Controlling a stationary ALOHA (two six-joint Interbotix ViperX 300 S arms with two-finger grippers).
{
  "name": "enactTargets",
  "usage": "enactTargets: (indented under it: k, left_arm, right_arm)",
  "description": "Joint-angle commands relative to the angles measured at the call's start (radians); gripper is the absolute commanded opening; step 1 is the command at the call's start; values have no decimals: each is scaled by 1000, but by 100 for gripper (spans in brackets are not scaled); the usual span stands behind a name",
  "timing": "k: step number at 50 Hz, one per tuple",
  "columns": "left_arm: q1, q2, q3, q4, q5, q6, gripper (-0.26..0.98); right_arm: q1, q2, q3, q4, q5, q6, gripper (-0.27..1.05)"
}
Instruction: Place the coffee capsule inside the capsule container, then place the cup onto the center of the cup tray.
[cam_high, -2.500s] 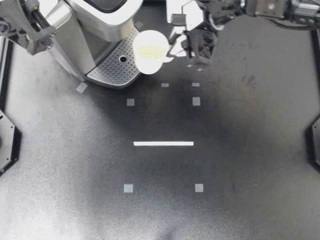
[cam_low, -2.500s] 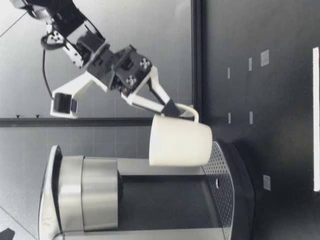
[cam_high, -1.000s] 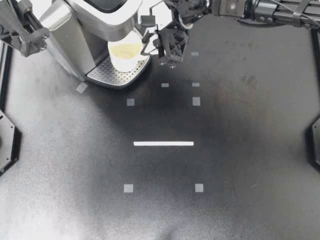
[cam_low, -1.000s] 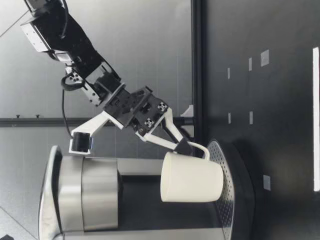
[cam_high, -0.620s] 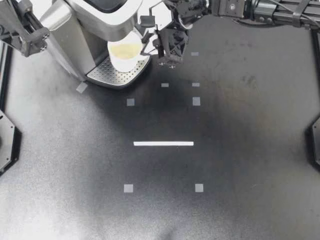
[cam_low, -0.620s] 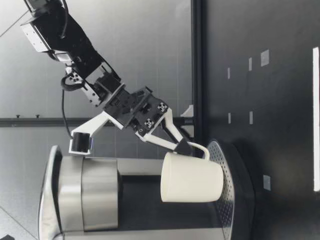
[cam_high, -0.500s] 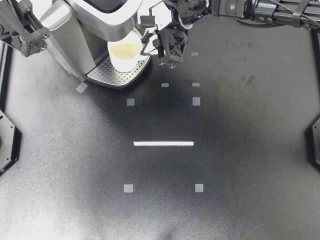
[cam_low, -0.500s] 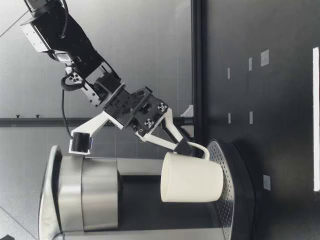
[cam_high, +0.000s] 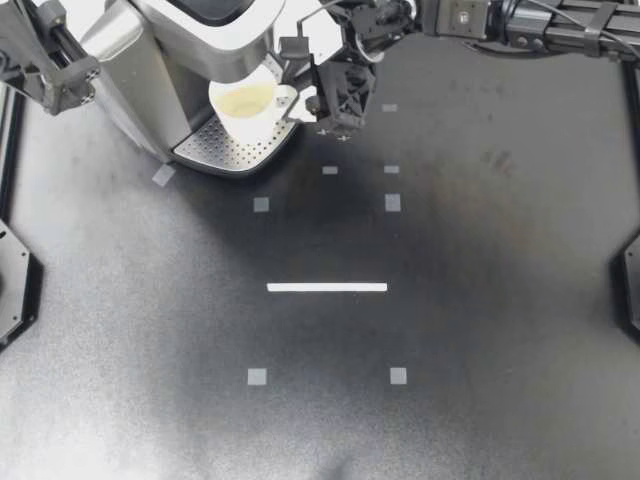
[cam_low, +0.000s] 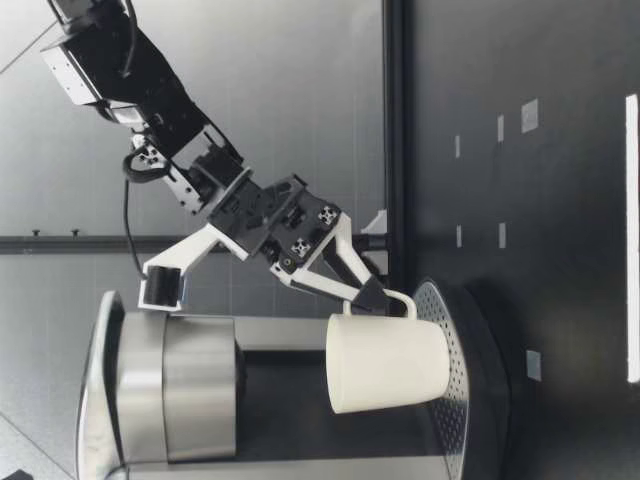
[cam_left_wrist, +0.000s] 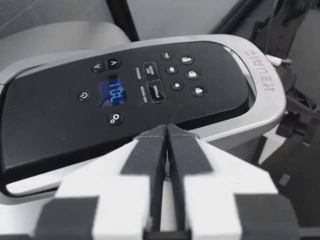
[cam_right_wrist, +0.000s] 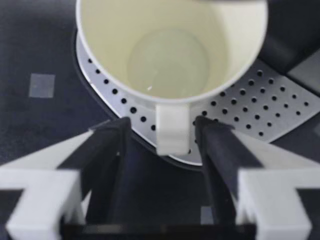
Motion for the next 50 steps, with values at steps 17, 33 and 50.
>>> enactTargets:
  k: [17, 33, 50]
  left_arm:
    - [0, -6, -17, 8, -55, -2, 12]
    - [37, 28, -34, 26, -120, -2, 12]
    - [94, 189, -176, 26, -23, 20, 11]
  right_arm:
    - [-6, -176, 143, 3, -80, 2, 57]
    - [-11, -371, 365, 17, -160, 15, 57]
    - [-11, -549, 525, 144, -163, 69, 40]
